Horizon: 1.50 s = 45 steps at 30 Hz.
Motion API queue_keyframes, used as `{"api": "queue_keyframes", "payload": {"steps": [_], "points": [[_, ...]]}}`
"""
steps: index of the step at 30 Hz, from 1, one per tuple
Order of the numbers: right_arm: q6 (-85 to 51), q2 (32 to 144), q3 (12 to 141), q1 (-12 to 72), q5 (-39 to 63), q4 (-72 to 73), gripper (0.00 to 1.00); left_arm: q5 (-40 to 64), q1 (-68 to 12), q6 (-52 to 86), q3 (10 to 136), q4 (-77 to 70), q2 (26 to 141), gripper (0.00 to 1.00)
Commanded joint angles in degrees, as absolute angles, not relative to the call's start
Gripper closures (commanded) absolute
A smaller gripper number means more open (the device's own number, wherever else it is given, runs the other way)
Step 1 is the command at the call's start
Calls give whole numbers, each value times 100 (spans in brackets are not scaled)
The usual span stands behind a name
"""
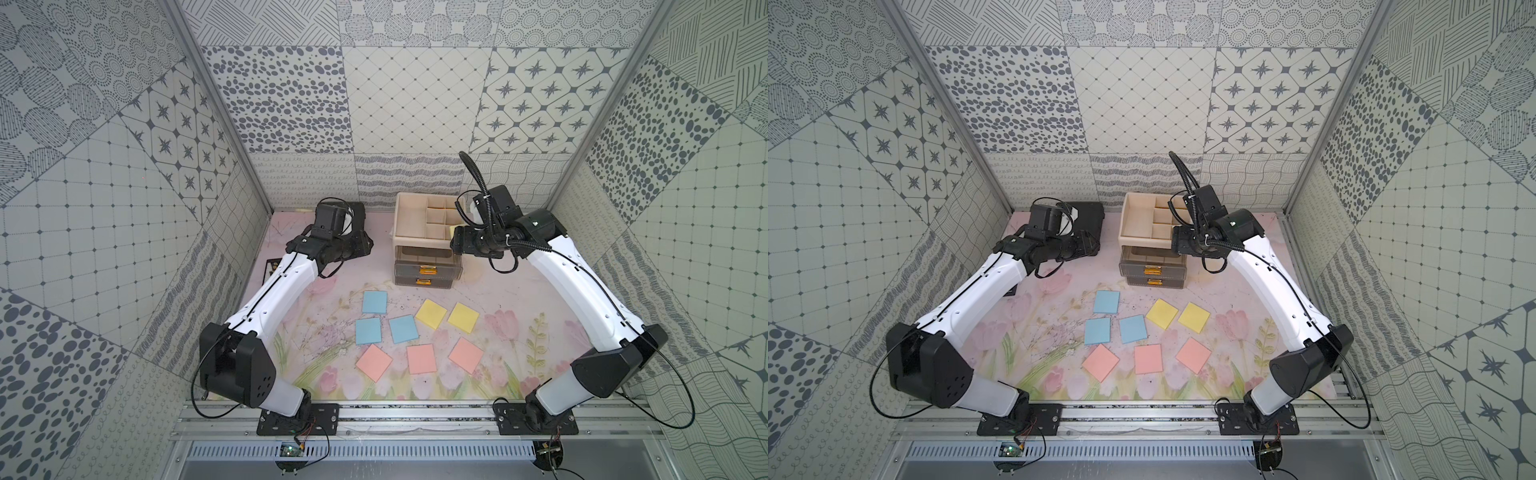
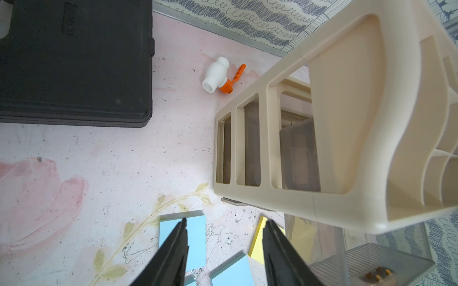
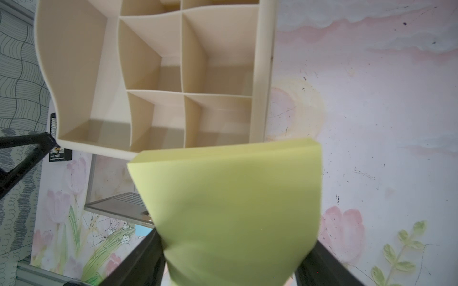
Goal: Please put the sticky notes in the drawer by color
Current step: Place the sticky notes in the drawer.
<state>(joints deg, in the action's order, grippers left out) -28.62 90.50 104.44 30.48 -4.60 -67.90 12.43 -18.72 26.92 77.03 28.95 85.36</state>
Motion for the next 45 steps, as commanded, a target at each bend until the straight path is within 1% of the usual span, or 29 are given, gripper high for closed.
{"api": "queue_keyframes", "payload": {"steps": [1,6,12,16,23,27,45], "points": [[-3066,9079,10563,3239,-616,-6462,22,1126,-1865,2610,7651,2856,8413,48],[-3188,9091,10361,3578,-811,-6010,22,1152,-1845,2610,7628,2873,8359,47],[-3152,9354,10616,3774,-936,-6055,22,1108,-1781,2549,7611,2979,8223,47],[-3190,9430,10556,3908,-1005,-5936,22,1129,-1736,2549,7559,2988,8165,47],[-3162,9551,10475,4103,-1391,-5772,21,1154,-1697,2531,7543,3017,8117,47],[-3109,9493,10215,4226,-1679,-5477,21,1152,-1670,2531,7498,3023,8069,47],[-3051,9316,9421,4335,-2130,-4544,20,1164,-1617,2496,7462,3075,8024,47]]}}
